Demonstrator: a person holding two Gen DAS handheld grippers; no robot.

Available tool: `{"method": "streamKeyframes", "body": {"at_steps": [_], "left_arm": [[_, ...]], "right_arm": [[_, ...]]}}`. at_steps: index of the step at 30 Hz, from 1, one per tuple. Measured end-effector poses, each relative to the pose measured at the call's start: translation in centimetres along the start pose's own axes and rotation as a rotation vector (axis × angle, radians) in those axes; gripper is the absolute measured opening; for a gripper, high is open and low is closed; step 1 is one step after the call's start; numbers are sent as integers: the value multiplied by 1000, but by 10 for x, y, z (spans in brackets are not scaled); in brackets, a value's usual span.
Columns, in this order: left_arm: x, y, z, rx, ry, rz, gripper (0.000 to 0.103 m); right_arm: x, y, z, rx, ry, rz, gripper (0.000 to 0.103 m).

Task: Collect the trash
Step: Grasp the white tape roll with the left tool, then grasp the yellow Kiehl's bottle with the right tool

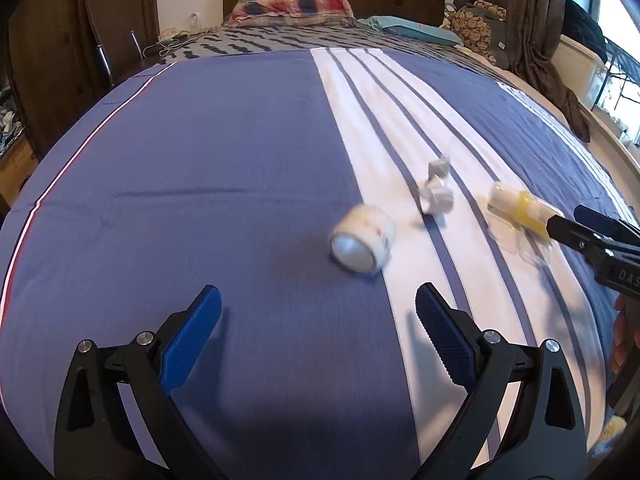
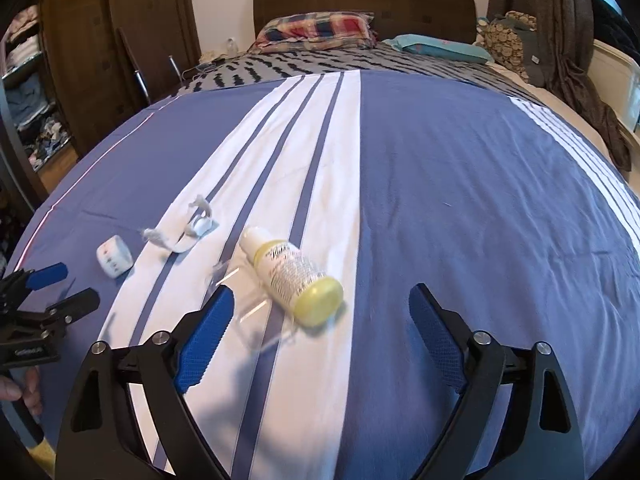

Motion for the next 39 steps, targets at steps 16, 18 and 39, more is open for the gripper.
{"method": "streamKeyframes", "body": {"at_steps": [16, 18, 39], "left_arm": [[-34, -24, 27, -42, 61, -30, 45], [-34, -23, 27, -44, 58, -26, 37], [71, 17, 52, -70, 87, 84, 36]], "right_arm": [[-38, -12, -1, 17, -67, -93, 59], [-36, -13, -1, 18, -75, -88, 48], [82, 40, -9, 57, -59, 38, 32]]}}
Point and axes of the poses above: each gripper's, at about its wrist camera, not at the fingertips, and x roughly against the way its jaws point, z to its right, y to its underside, the point moved 1 cm from there along -x, roughly the way its jaws point, and after that the axes turned 1 degree about -y, right-handed, at the moved point
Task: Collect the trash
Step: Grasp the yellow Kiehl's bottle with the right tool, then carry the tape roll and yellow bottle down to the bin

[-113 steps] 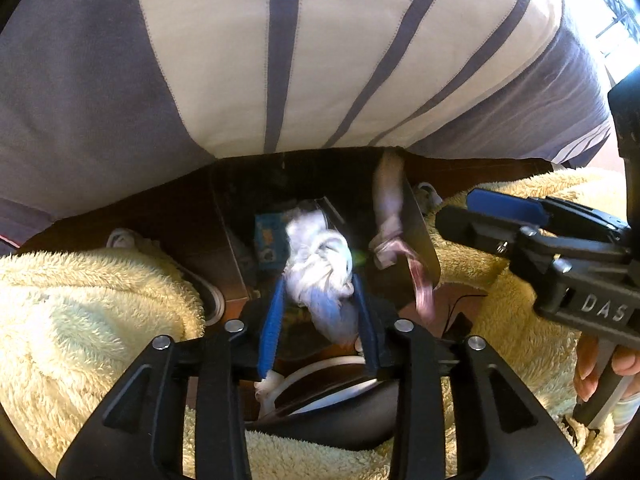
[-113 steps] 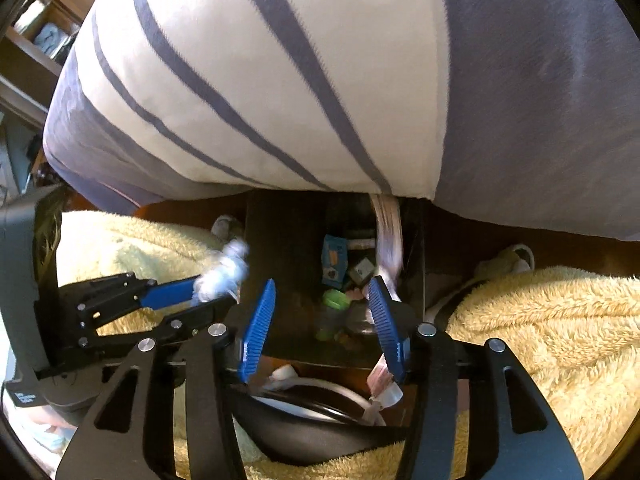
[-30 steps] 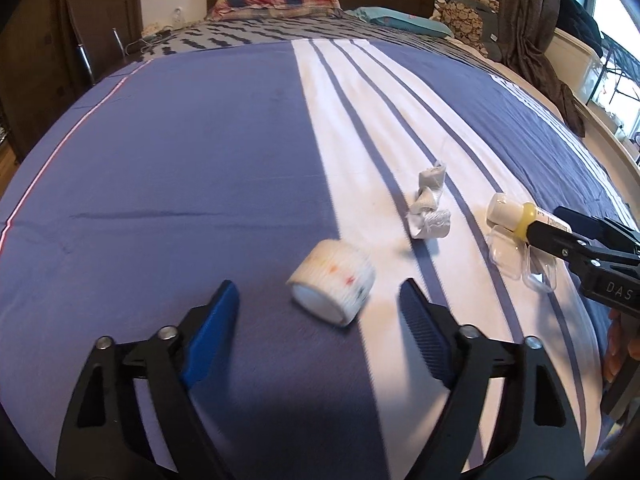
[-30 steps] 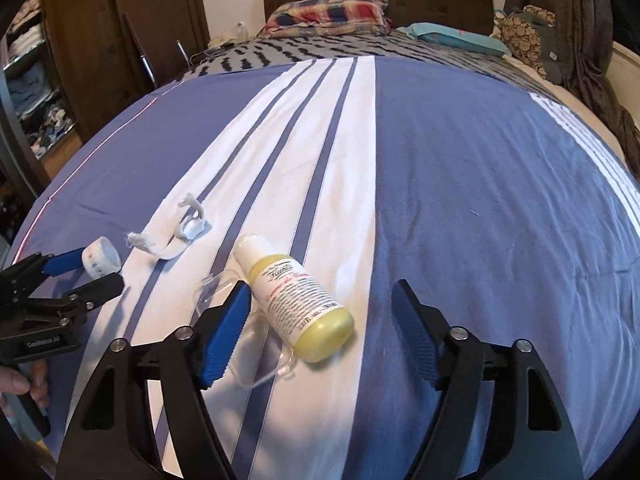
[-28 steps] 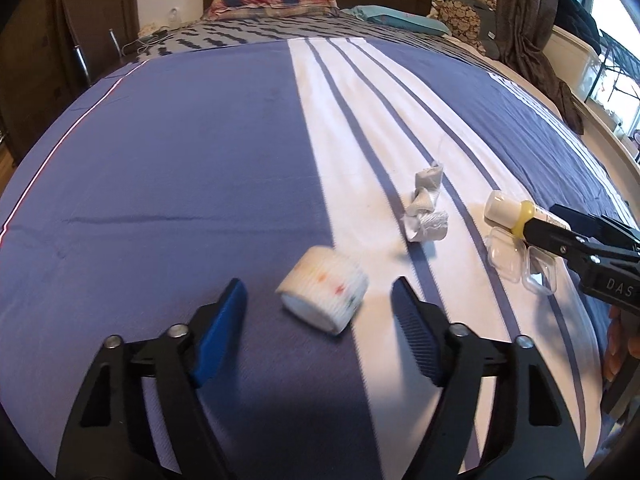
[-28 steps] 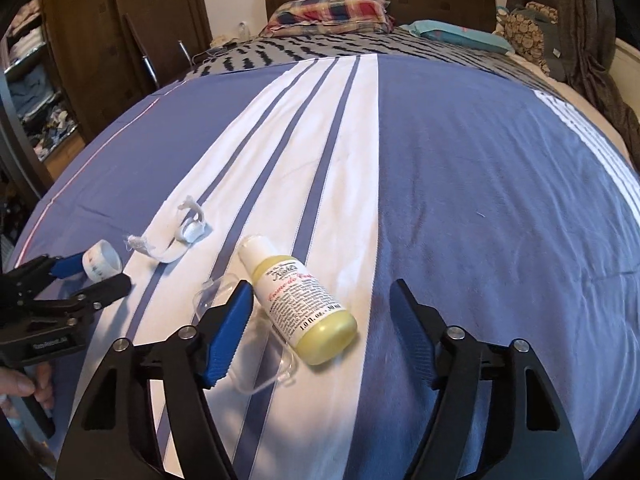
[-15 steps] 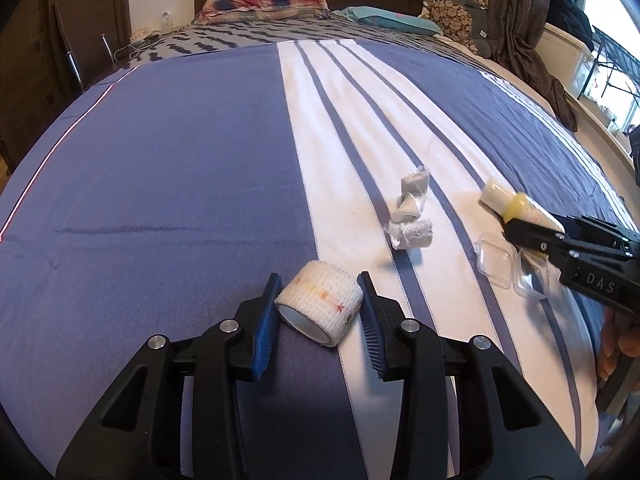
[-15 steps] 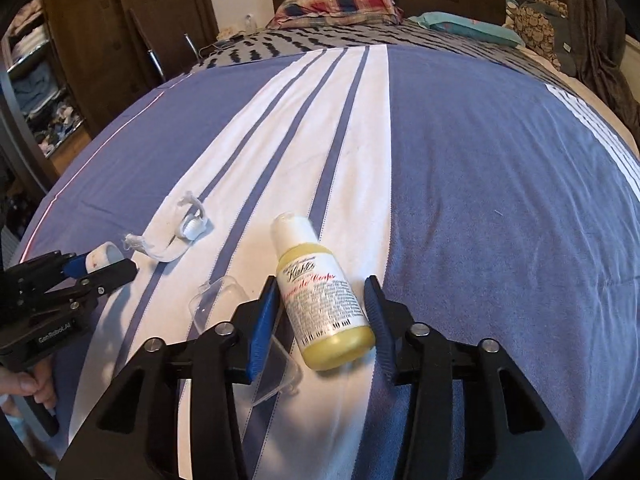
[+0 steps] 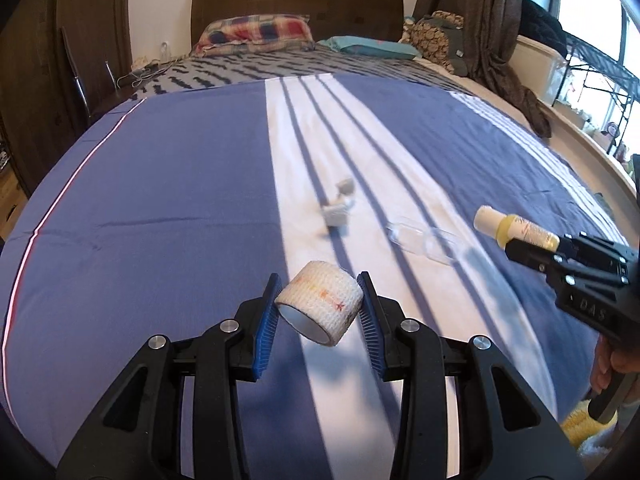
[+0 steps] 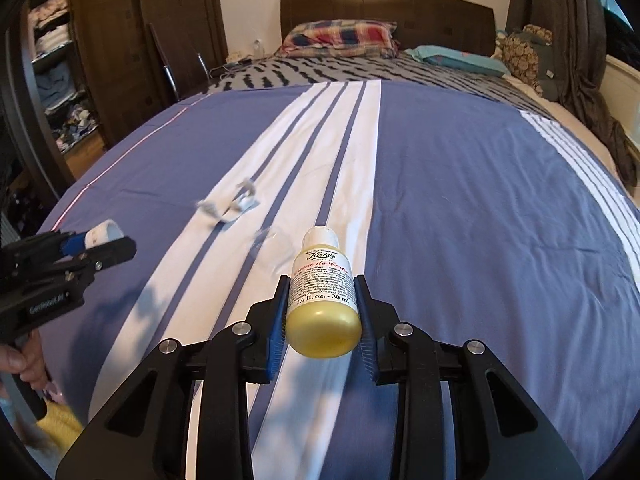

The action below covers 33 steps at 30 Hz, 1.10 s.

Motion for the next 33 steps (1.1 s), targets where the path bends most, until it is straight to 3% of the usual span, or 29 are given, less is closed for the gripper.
{"method": "streamKeyframes", "body": {"at_steps": [14, 25, 33], "left_arm": [[80, 75, 47, -42, 53, 38, 36], [112, 139, 67, -18, 95, 36, 36], [112, 190, 65, -8, 98, -34, 36]], "right_arm": [[86, 91, -7, -31, 29, 45, 32], [109, 143, -34, -38, -12, 33, 32], [104, 182, -53, -38, -53, -27, 32]]}}
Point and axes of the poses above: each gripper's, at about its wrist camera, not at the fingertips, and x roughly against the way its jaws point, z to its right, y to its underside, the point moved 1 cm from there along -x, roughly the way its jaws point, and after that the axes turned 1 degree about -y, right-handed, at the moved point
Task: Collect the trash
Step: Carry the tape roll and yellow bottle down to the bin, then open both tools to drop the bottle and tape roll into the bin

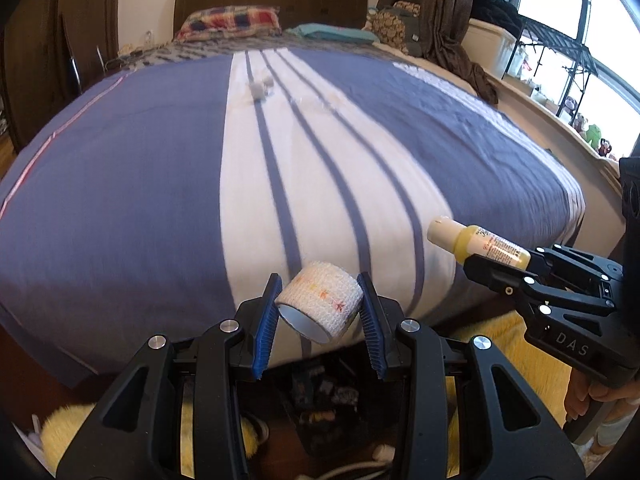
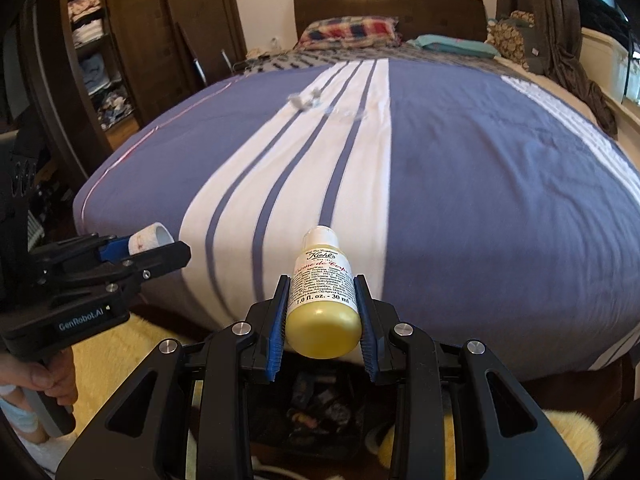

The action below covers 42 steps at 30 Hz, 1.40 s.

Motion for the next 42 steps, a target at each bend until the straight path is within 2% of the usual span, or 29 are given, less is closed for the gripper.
{"method": "streamKeyframes", "body": {"at_steps": [5, 12, 23, 32, 42], "left_arm": [[-11, 33, -7, 2, -39, -51, 36], [-38, 69, -3, 10, -12, -158, 36], [-91, 111, 4, 30, 40, -336, 36], [-111, 125, 1, 51, 75, -424, 36], [-119, 130, 2, 64, 87, -472, 37]], "right_arm": [[-11, 25, 1, -26, 0, -57, 32], [-37, 62, 5, -52, 9, -162, 32], [-74, 95, 5, -69, -7, -292, 32], [-97, 108, 8, -93, -12, -378, 32], [-106, 105, 21, -123, -21, -400, 33]]}}
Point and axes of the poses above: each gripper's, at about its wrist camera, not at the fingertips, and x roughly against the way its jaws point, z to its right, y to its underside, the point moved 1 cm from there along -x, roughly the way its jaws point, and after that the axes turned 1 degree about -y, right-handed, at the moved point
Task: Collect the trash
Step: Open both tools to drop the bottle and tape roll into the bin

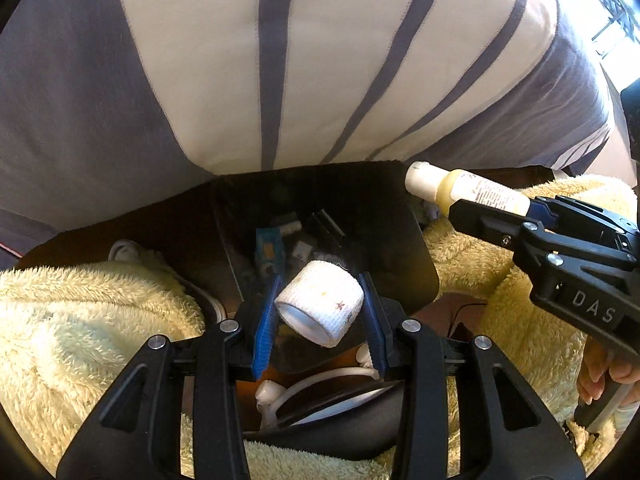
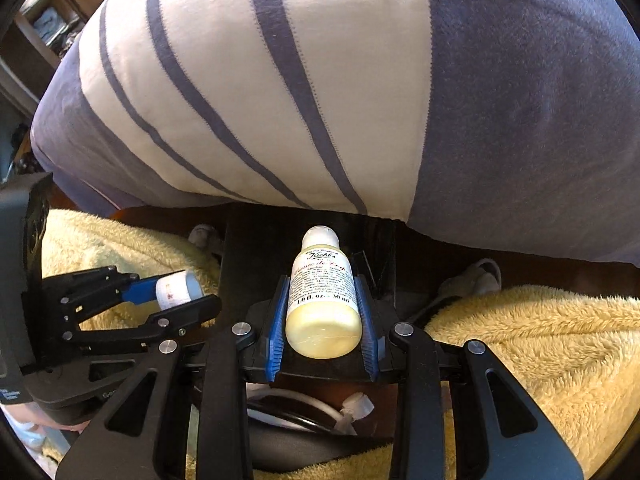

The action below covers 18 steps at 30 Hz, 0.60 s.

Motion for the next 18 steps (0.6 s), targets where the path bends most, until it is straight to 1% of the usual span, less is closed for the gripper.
{"method": "streamKeyframes", "body": {"at_steps": [3, 4, 5, 6, 8, 11, 12, 13, 15, 16, 18], "left_arm": [[-1, 1, 0, 0, 3, -7, 38], [-2, 1, -1, 1, 0, -7, 39], [-2, 1, -1, 1, -3, -6, 43], [-2, 1, -1, 0, -7, -5, 47], [-1, 2, 0, -3, -17, 1, 51], [3, 2, 1, -8, -38, 16, 64], [4, 1, 1, -8, -42, 19, 68], [6, 1, 0, -7, -47, 25, 69], [9, 0, 0, -8, -54, 38, 76], [12, 0, -1, -9, -59, 45, 78], [17, -2, -2, -11, -72, 60, 82]], "right_arm": [[2, -1, 1, -5, -2, 1, 34], [3, -2, 1, -6, -1, 3, 34], [3, -2, 1, -7, -1, 6, 35], [5, -2, 1, -10, 1, 11, 37], [5, -2, 1, -15, 5, 21, 41], [9, -2, 3, -27, 10, 37, 47], [10, -2, 4, -31, 12, 42, 51], [12, -2, 5, -35, 15, 49, 55], [16, -2, 7, -44, 20, 64, 60], [18, -2, 8, -48, 22, 68, 64], [23, -2, 11, -58, 22, 84, 67]]}}
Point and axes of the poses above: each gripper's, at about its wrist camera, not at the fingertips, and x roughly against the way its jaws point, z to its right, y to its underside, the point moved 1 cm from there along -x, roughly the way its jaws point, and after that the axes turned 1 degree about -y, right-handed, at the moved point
